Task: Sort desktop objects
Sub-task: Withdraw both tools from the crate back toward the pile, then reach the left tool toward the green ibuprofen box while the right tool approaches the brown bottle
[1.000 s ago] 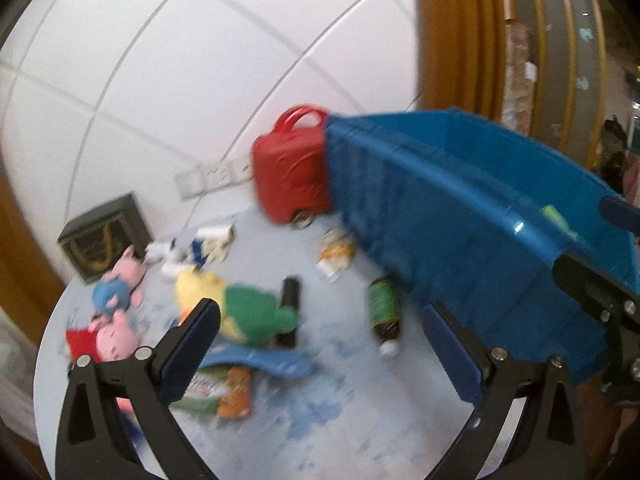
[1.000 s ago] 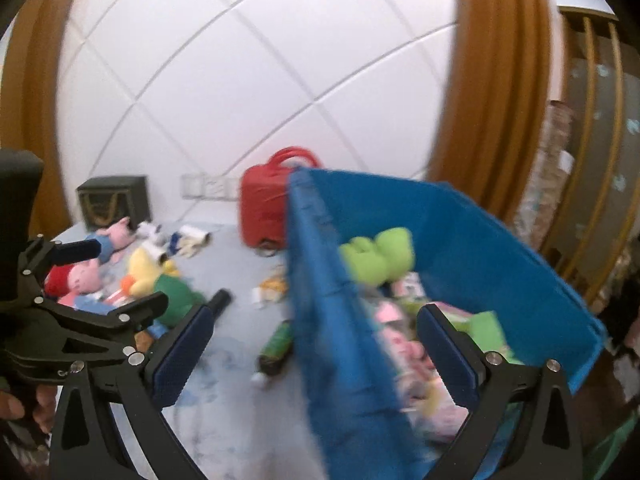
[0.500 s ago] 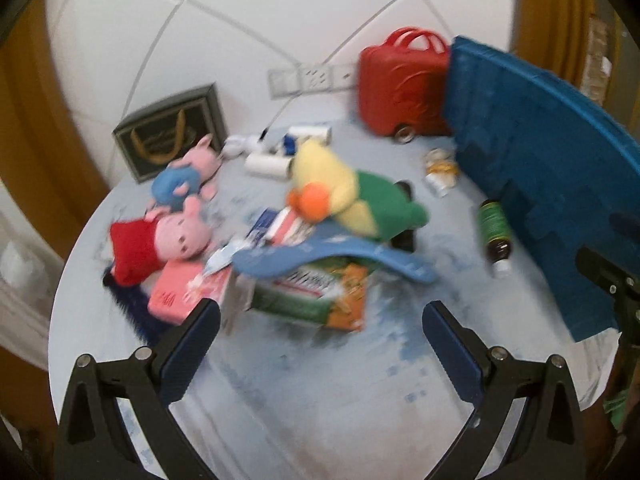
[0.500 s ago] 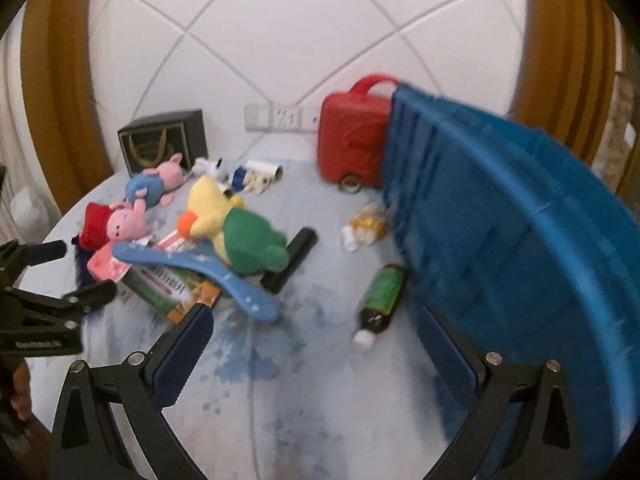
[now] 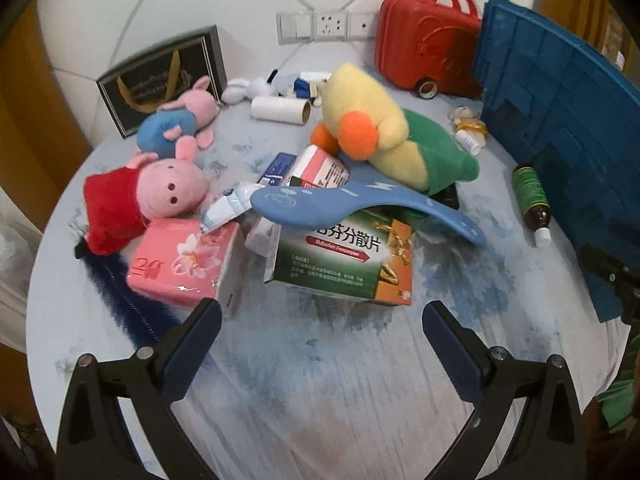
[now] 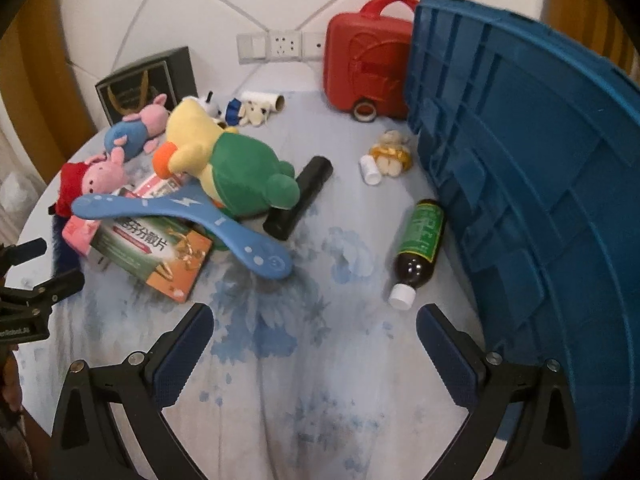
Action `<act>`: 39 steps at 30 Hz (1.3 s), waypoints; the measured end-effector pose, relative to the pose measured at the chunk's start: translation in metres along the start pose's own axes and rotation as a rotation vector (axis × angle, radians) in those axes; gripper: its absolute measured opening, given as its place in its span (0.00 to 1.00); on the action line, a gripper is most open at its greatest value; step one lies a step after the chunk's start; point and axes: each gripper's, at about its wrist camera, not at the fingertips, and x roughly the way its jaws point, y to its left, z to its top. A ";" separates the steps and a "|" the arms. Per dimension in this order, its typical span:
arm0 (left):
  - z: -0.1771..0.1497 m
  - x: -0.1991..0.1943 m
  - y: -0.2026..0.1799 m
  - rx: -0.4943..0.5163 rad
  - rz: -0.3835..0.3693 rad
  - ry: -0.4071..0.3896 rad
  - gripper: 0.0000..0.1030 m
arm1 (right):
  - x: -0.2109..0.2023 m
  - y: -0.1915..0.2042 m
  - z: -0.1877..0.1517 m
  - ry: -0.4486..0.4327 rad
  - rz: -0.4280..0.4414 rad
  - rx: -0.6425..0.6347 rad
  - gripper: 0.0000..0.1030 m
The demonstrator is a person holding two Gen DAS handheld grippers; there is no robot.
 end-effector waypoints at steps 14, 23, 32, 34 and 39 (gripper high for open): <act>0.050 0.072 0.022 -0.025 0.029 0.057 1.00 | 0.090 0.038 0.033 0.125 0.043 -0.105 1.00; 0.007 0.101 0.027 -0.034 -0.089 0.173 1.00 | 0.137 0.049 0.054 0.160 0.059 -0.071 1.00; -0.017 0.093 0.042 -0.088 -0.043 0.192 0.95 | 0.121 -0.008 0.032 0.154 -0.031 0.087 1.00; -0.014 0.079 0.037 -0.114 -0.097 0.173 0.95 | 0.117 -0.023 0.028 0.158 -0.057 0.110 1.00; 0.009 0.042 0.011 -0.064 -0.105 0.083 0.95 | 0.110 -0.049 0.024 0.152 -0.082 0.151 1.00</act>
